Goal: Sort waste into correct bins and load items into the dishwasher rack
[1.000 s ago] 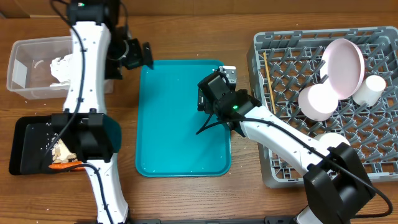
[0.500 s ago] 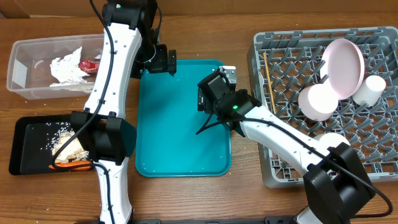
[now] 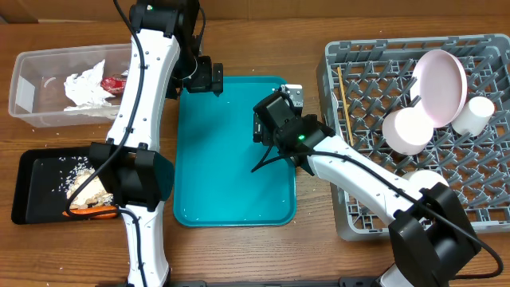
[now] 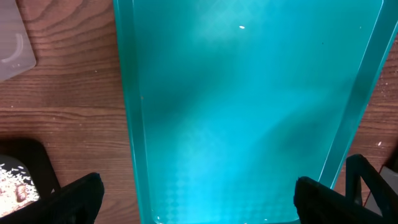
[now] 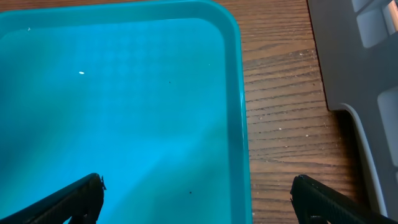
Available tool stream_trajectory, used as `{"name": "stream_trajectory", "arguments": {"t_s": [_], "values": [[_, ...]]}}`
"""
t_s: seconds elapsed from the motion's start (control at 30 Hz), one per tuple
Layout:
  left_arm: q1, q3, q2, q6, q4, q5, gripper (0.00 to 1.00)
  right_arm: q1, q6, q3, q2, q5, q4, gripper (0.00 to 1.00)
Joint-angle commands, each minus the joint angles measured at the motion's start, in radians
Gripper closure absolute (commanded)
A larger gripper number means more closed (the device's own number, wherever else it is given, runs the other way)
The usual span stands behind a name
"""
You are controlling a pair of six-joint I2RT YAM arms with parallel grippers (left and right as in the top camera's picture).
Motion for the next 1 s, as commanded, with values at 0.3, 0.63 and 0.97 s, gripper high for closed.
{"name": "stream_trajectory", "arguments": {"t_s": [0.3,0.63,0.97], "values": [[0.000,0.005,-0.002,0.011,0.005,-0.010,0.00,-0.002,-0.002,0.002,0.004,0.014,0.006,0.00],[0.000,0.005,-0.002,0.011,0.005,-0.010,0.00,-0.003,-0.003,0.002,-0.053,0.086,-0.026,0.00],[0.000,0.005,-0.002,0.011,0.005,-0.010,0.00,-0.081,-0.056,-0.016,-0.294,0.224,-0.148,0.00]]}}
